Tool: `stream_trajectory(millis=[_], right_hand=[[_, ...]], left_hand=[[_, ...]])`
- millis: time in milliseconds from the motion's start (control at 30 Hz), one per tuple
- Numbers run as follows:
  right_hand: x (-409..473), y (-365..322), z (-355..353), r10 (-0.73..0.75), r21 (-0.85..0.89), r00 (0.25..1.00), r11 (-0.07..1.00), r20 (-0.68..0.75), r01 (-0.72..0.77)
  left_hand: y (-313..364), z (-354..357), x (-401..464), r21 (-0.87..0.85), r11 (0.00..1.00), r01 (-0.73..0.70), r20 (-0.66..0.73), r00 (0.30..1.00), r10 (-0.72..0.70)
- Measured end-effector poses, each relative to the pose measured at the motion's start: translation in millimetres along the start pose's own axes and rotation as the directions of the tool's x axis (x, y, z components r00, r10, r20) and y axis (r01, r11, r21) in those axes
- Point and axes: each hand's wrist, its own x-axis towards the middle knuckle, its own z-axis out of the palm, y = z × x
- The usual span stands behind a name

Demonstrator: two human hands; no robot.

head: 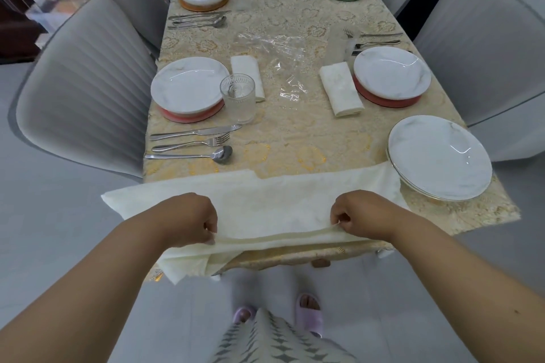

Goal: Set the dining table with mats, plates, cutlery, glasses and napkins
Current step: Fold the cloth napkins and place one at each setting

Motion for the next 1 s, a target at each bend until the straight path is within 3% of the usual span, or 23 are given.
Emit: stream_trajectory(millis=[133,200,267,300,433,533,700,767,867,900,1000], right_hand=[[-2,-1,-2,0.066,0.131,0.996,0.989,0.063,-0.073],[0,0,-3,0.087,0.149,0.990,0.983,0.113,-0.103],[5,3,-1,0.110,0.133,0.982,0.982,0.156,-0.131],[8,6,1,0.127,0.128,0.977,0.980,0.171,-0.150],[13,9,6,0.162,0.122,0.972,0.975,0.172,-0.185],[18,6,7,0.191,0.081,0.978,0.977,0.088,-0.198],[32,1,6,0.240,0.113,0.953,0.969,-0.187,-0.222],[35,-5,8,0.251,0.168,0.948,0.961,-0.196,-0.220],[35,-16,21,0.238,0.185,0.962,0.960,-0.135,-0.212],[34,-19,26,0.235,0.181,0.962,0.961,-0.140,-0.208],[29,-22,38,0.227,0.225,0.956,0.957,-0.186,-0.184]], left_hand=[[1,3,0,-0.145,0.987,0.063,-0.026,0.997,-0.067],[-2,7,6,-0.142,0.990,-0.004,-0.274,0.961,-0.035],[-8,11,15,-0.055,0.998,-0.005,-0.557,0.830,-0.026],[-12,10,21,-0.035,0.998,0.050,-0.580,0.812,-0.061],[-23,4,43,-0.065,0.976,0.207,-0.360,0.907,-0.216],[-25,-6,53,-0.091,0.973,0.214,-0.394,0.889,-0.233],[-23,-8,57,-0.122,0.965,0.233,-0.486,0.833,-0.263],[-16,4,55,-0.119,0.977,0.178,-0.583,0.784,-0.214],[-2,27,52,-0.040,0.998,-0.037,-0.712,0.702,-0.002],[3,34,51,-0.019,0.995,-0.099,-0.702,0.710,0.057],[16,53,54,0.023,0.990,-0.142,-0.548,0.826,0.131]])
